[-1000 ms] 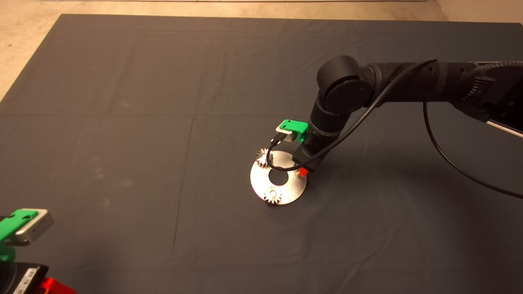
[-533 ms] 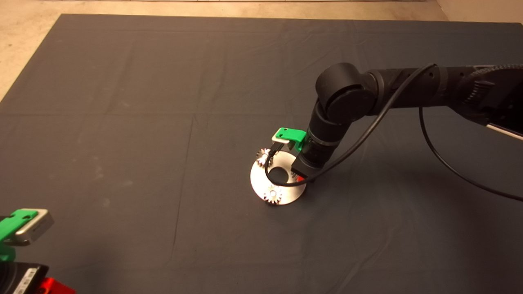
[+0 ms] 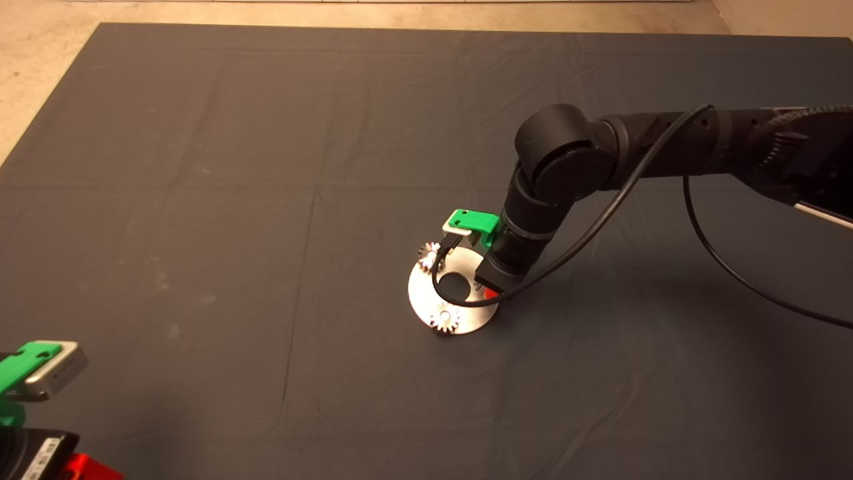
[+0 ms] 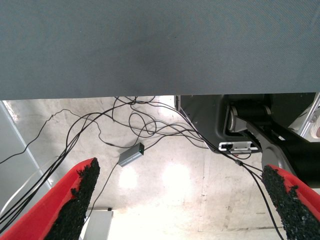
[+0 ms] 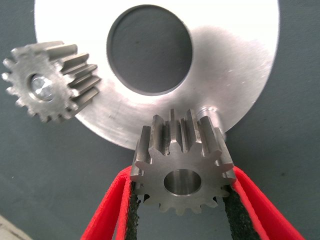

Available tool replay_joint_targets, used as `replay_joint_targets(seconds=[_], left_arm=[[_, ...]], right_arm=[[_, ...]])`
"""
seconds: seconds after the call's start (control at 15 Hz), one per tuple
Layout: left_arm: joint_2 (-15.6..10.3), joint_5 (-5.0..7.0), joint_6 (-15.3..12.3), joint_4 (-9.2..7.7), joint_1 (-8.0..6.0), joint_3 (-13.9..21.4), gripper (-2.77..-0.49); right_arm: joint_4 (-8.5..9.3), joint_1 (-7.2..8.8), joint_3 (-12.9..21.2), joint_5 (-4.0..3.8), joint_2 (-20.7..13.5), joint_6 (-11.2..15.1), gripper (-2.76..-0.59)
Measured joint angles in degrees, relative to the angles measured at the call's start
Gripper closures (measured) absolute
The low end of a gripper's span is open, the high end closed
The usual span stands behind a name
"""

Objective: Install three planetary gears onto the carrier pins

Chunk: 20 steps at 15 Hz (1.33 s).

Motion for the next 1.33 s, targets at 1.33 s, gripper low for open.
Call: replay_joint_targets(seconds=[1.33], left_arm=[[0.0, 0.0, 0.1, -0.41, 0.0, 0.0, -2.33]], right_arm=[[-3.23, -0.11, -2.2, 0.24, 0.0, -1.5, -1.01]])
